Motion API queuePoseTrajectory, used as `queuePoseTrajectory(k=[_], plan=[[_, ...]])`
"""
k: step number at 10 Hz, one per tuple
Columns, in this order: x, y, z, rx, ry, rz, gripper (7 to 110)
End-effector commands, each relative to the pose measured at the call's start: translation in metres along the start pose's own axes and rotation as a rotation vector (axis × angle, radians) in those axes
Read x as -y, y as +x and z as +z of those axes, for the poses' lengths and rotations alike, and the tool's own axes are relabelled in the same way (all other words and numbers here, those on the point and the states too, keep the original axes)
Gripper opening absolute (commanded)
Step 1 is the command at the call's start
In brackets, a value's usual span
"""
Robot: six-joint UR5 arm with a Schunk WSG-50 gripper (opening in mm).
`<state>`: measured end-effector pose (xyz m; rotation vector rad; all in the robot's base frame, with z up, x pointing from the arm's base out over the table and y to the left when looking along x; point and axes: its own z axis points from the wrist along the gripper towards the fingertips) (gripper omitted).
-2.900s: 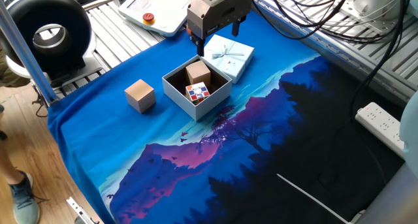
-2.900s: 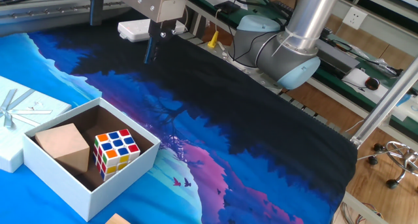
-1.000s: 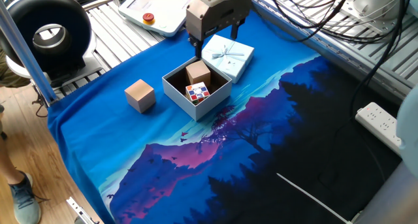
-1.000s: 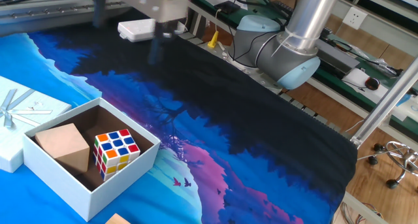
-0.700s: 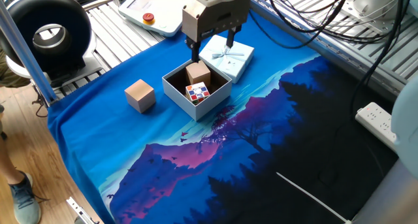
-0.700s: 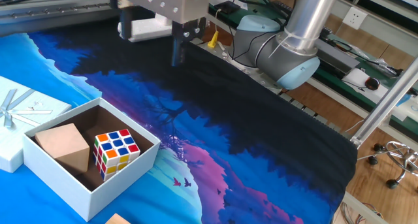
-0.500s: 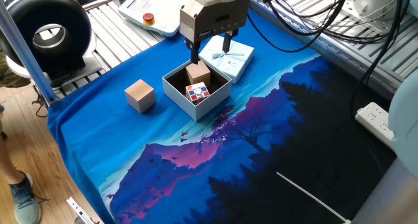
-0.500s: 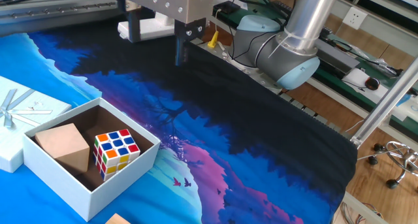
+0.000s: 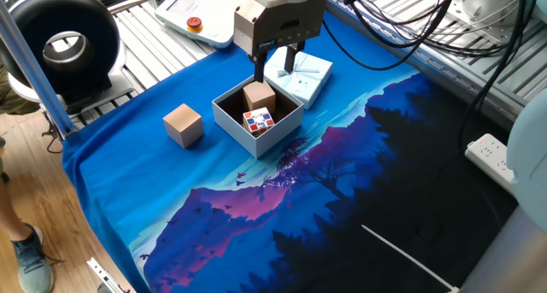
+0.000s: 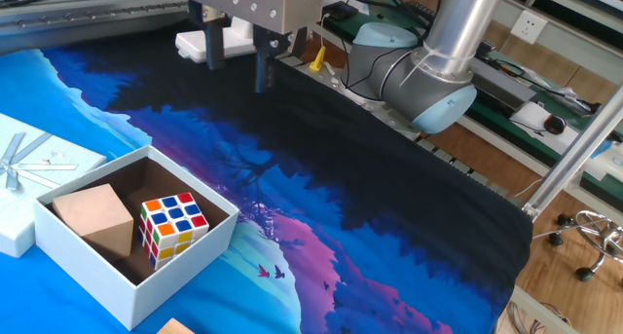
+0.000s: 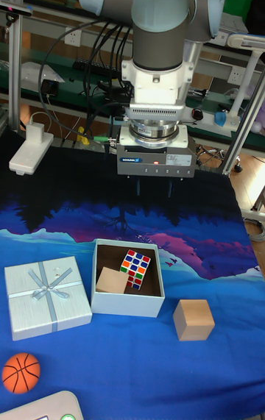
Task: Take everything out of the gift box
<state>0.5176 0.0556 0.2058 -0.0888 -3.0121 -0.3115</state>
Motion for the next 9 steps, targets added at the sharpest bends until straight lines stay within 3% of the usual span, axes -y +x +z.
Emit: queuePoseTrajectory(k=[1, 9], plan=[[-0.0027, -0.001, -0.002, 0.005, -0.011, 0.0, 7], [0.0045, -0.0052, -0.0034, 0.024, 0.019, -0.013, 7]])
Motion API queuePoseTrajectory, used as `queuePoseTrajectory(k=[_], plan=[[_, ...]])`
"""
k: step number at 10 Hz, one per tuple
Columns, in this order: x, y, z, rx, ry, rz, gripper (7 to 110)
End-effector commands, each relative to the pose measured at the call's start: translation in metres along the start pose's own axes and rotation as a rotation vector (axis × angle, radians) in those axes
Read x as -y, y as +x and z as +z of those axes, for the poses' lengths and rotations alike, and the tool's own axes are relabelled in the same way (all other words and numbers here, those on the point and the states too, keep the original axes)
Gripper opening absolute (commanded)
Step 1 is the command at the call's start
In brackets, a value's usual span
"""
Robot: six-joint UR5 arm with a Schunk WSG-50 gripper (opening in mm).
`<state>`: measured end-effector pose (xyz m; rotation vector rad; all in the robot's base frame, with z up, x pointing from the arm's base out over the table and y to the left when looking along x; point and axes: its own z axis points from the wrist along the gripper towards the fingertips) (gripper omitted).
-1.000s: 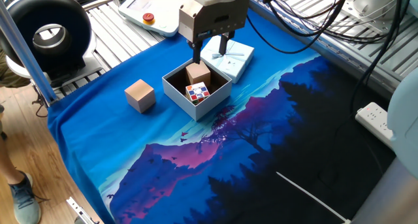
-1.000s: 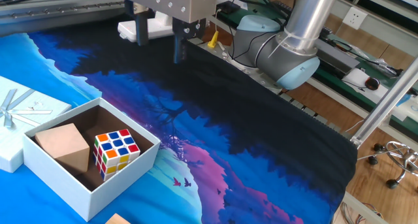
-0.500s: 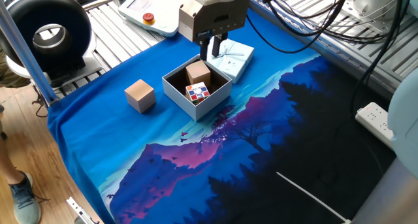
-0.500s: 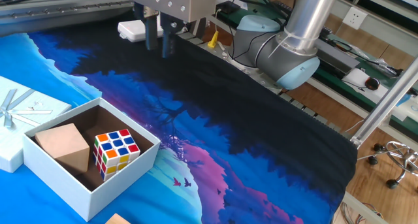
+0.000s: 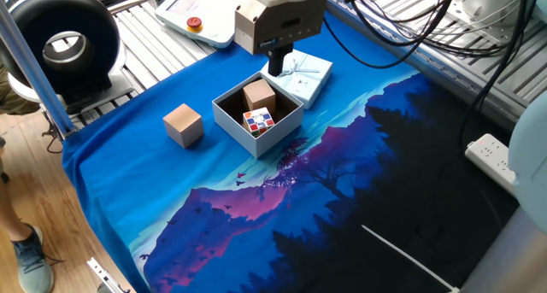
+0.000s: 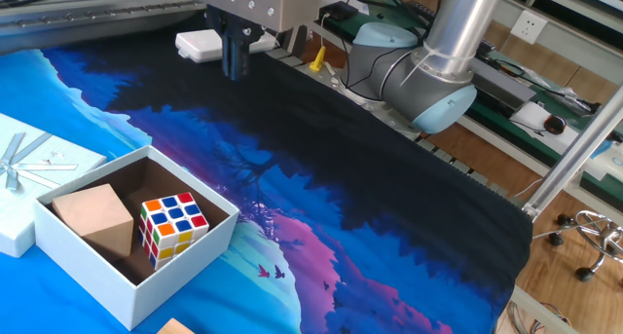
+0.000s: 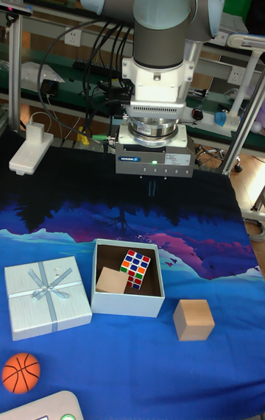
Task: Take everything out of the gift box
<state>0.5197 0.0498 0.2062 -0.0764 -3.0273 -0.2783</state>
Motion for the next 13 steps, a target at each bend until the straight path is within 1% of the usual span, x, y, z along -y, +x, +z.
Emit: queuePoseTrajectory(k=[1, 4, 5, 6, 7, 8, 10, 11, 12, 13], plan=[[0.001, -0.005, -0.002, 0.022, 0.005, -0.01, 7], [0.004, -0.009, -0.002, 0.038, 0.016, -0.024, 7], [0.005, -0.014, -0.001, 0.055, 0.017, -0.037, 7], [0.007, -0.021, 0.0, 0.081, 0.028, -0.052, 7], [0.013, -0.025, 0.001, 0.096, 0.049, -0.067, 7], [0.014, -0.028, 0.004, 0.102, 0.054, -0.079, 7], [0.018, -0.029, 0.011, 0.097, 0.066, -0.097, 7], [0.015, -0.026, 0.014, 0.084, 0.059, -0.1, 7], [0.017, -0.021, 0.015, 0.067, 0.065, -0.106, 7], [0.021, -0.019, 0.015, 0.056, 0.081, -0.117, 7]])
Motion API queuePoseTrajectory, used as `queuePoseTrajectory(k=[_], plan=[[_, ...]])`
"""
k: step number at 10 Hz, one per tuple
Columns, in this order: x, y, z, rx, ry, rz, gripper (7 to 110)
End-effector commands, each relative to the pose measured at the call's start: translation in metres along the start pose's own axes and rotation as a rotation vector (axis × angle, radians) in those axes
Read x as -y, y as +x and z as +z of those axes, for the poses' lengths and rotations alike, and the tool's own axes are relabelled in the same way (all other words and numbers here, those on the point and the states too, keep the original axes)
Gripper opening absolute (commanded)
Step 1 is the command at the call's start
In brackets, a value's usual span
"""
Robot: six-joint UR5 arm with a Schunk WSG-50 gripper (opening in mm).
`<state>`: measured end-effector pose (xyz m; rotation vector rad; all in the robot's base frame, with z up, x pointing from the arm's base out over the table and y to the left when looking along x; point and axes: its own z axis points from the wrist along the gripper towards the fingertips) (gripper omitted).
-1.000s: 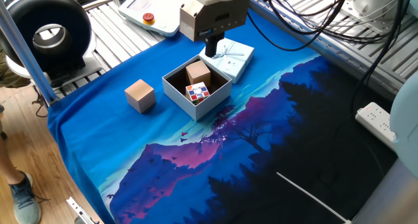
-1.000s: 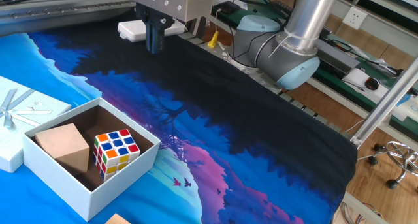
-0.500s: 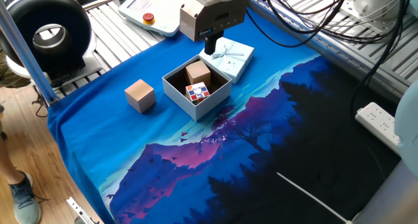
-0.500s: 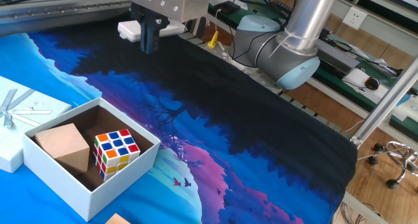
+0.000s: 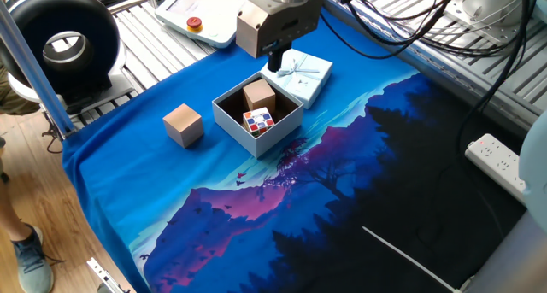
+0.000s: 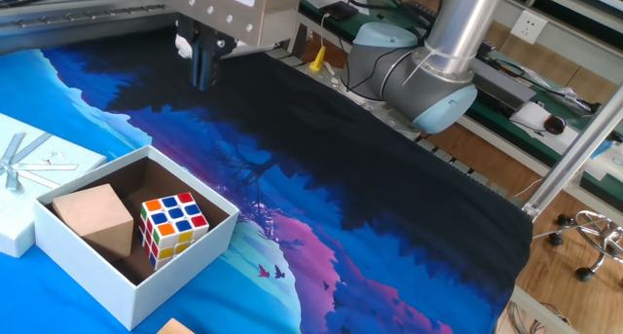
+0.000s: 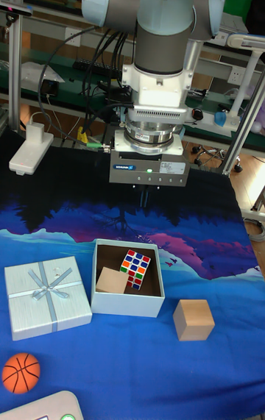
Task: Take everything out of the gift box
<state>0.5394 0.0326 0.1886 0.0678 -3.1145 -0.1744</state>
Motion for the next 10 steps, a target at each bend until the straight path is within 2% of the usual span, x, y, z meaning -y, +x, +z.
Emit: queuePoseTrajectory(k=[1, 3, 7, 10], plan=[[0.0064, 0.0055, 0.0036, -0.025, 0.025, -0.034, 7], [0.0151, 0.0097, 0.0031, -0.041, 0.062, -0.05, 7], [0.0133, 0.0047, 0.0065, -0.019, 0.074, -0.079, 7], [0.0129, 0.0026, 0.0082, -0.009, 0.078, -0.067, 7]])
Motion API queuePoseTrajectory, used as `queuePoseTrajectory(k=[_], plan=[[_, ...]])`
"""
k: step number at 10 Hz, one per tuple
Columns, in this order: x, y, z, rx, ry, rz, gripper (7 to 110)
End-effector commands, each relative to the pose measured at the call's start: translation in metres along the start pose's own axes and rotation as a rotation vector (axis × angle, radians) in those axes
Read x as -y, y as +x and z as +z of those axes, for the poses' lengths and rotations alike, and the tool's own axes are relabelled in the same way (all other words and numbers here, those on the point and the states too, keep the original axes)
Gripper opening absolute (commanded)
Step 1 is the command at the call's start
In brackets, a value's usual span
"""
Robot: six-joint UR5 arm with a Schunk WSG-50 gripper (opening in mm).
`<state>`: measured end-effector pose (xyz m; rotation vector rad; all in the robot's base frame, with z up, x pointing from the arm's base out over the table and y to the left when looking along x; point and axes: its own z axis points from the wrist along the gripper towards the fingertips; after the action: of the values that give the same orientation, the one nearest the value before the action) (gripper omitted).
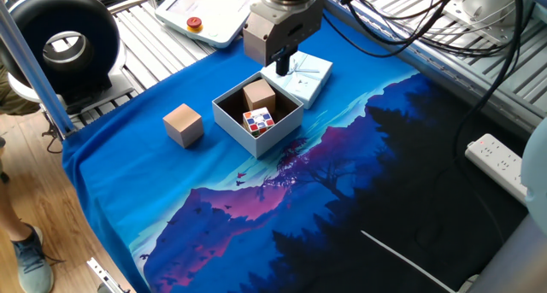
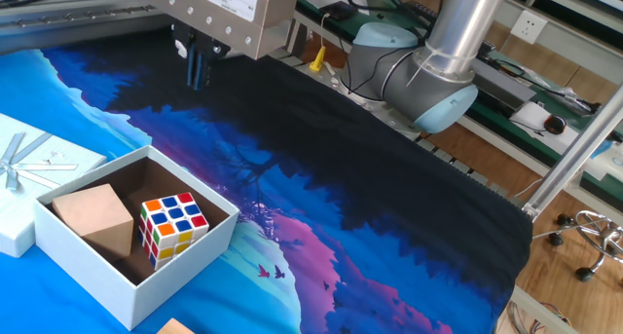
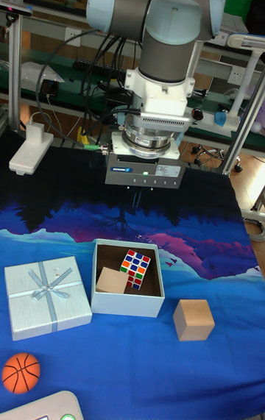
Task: Take everything out of the gift box
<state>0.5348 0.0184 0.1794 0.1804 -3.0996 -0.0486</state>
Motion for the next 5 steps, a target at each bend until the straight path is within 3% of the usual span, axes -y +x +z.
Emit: queuePoseTrajectory(k=[1, 5], plan=[[-0.0018, -0.0024, 0.0007, 0.011, -0.004, 0.012, 7], [-0.0096, -0.0006, 0.0005, 0.004, -0.041, 0.034, 7]])
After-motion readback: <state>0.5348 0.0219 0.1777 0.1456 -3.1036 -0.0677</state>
